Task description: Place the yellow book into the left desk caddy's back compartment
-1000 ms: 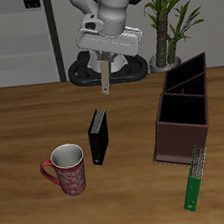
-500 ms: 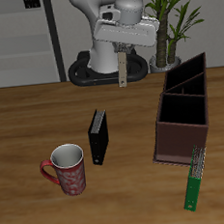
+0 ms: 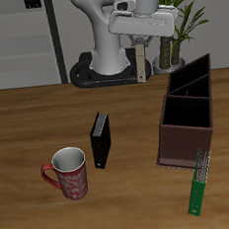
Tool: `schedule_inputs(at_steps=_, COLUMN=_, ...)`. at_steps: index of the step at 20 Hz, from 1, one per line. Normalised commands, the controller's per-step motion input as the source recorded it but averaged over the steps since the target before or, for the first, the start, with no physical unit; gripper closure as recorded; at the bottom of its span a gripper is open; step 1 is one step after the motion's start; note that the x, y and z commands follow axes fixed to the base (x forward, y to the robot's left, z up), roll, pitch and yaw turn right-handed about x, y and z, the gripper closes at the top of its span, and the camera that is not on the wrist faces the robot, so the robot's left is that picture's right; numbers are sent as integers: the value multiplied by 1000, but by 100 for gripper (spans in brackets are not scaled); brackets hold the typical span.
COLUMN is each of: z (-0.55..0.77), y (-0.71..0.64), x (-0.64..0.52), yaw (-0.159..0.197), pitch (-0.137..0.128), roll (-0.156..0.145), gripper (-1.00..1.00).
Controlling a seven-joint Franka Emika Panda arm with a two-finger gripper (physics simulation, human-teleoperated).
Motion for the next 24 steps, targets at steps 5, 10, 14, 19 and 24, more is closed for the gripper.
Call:
schedule_inputs(at_steps=5, z=122, y=220, x=169, yaw=-9, pitch=-9, roll=15, gripper=100)
schedule_inputs(at_steps=10, z=49, y=261, x=247, yaw=-26, pitch=21, roll=30, gripper=100)
schedule_inputs(at_steps=14, z=-6, y=261, x=159, yaw=-6, pitch=19, roll=36, gripper=100)
schedule_inputs(at_steps=19, z=29, y=303, x=156, yaw=18, pitch=-1, roll=49, gripper=100)
schedule_inputs(at_steps=24, z=-14, y=182, x=95, yaw=-21, pitch=11, roll=27, gripper=100)
